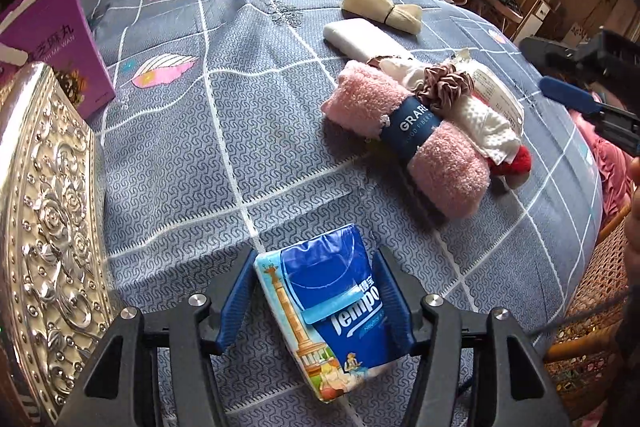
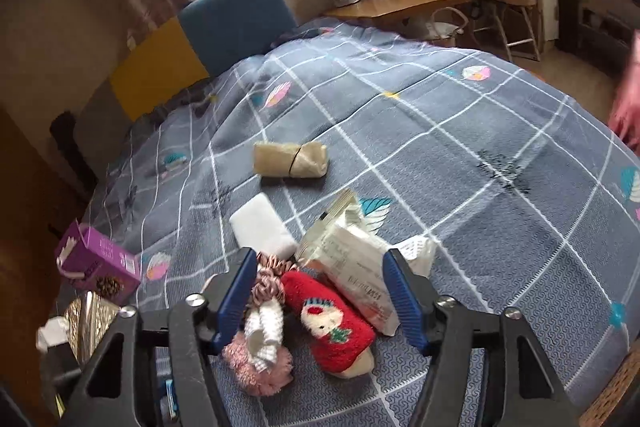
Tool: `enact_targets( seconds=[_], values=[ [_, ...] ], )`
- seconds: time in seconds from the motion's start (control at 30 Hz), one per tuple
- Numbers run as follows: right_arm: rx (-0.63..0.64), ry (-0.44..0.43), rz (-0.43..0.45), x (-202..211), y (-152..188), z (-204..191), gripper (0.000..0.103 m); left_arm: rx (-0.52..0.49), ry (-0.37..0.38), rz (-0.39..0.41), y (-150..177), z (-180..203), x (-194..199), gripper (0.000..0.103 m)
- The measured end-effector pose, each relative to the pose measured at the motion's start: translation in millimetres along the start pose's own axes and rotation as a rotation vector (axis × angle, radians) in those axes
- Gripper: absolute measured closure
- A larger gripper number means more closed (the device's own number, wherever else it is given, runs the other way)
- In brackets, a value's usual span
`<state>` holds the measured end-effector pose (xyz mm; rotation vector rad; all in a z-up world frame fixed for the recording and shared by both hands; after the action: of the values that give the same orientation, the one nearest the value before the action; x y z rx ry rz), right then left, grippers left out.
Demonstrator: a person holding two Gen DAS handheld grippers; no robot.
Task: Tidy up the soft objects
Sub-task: 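Carry the tissue pack to the tray with the left tool while the right tool grasps the white cloth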
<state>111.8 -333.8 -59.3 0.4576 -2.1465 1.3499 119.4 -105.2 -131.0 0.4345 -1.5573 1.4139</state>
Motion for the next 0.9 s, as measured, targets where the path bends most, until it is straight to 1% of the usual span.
enact_targets(
  seconds=[0.07,0.1,0.17,0.23,0.27,0.33,0.37,0.4,0.47,0.53,0.57,0.7,0.8,0.9],
  values=[
    [0.069,-0.043,-0.062,-12.0,4.7,-18.2,0.05,0.001,0.004,0.008,-0.6,-1.5,0.1,0.043],
    [0.112,-0.049,-0.084,-18.4,6.7,-28.1,0.05,-0.003,0.005,0.016,-0.4,-1.8,1.1,0.043],
    [0.188,-0.043,-0.124,-32.8,9.7,-43.3,0.05,-0.001,0.008,0.027,0.6,-1.2,2.2,0.043],
    [0.247,-0.01,-0.179,-52.1,14.6,-50.5,0.05,0.005,0.011,0.034,5.7,-3.2,9.4,0.043],
    [0.26,0.0,-0.209,-61.7,18.1,-52.7,0.05,0.005,0.013,0.026,5.9,-3.2,10.3,0.043],
    [0.255,-0.005,-0.284,-78.0,27.3,-50.7,0.05,0.003,0.01,0.027,5.4,-2.8,11.9,0.044],
    [0.272,0.009,-0.307,-82.4,31.8,-50.2,0.059,0.008,0.01,0.02,5.0,-2.2,12.0,0.045],
    [0.295,0.024,-0.314,-83.0,34.8,-50.6,0.066,0.02,0.012,0.017,3.2,-3.7,15.9,0.045],
    [0.293,0.014,-0.298,-77.9,34.7,-50.0,0.068,0.034,0.023,0.044,-6.4,-5.7,24.6,0.045],
    [0.284,0.017,-0.272,-73.4,31.7,-49.2,0.069,0.023,0.036,0.094,-21.0,-4.6,43.2,0.045],
    [0.278,0.017,-0.273,-73.7,30.9,-49.0,0.069,0.009,0.037,0.118,-30.3,-3.4,52.1,0.045],
    [0.283,0.022,-0.311,-78.1,34.2,-50.9,0.068,0.006,0.044,0.175,-81.9,-7.1,74.2,0.045],
    [0.298,0.042,-0.319,-79.4,36.5,-52.1,0.068,0.012,0.024,0.204,-131.1,-15.9,79.5,0.045],
    [0.304,0.055,-0.329,-81.9,39.0,-50.1,0.068,-0.002,-0.052,0.246,-180.2,-31.3,84.3,0.045]
  ],
)
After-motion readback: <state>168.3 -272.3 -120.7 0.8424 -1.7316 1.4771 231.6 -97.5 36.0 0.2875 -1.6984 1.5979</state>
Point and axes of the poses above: each gripper's, at about its wrist camera, not at the fingertips, and x roughly against the way its jaws point, z to its right, y to its underside, the point moved 1 cm from there along -x, roughly the way its jaws point, and after that the axes turned 11 degrees about z, right-handed, at the moved point
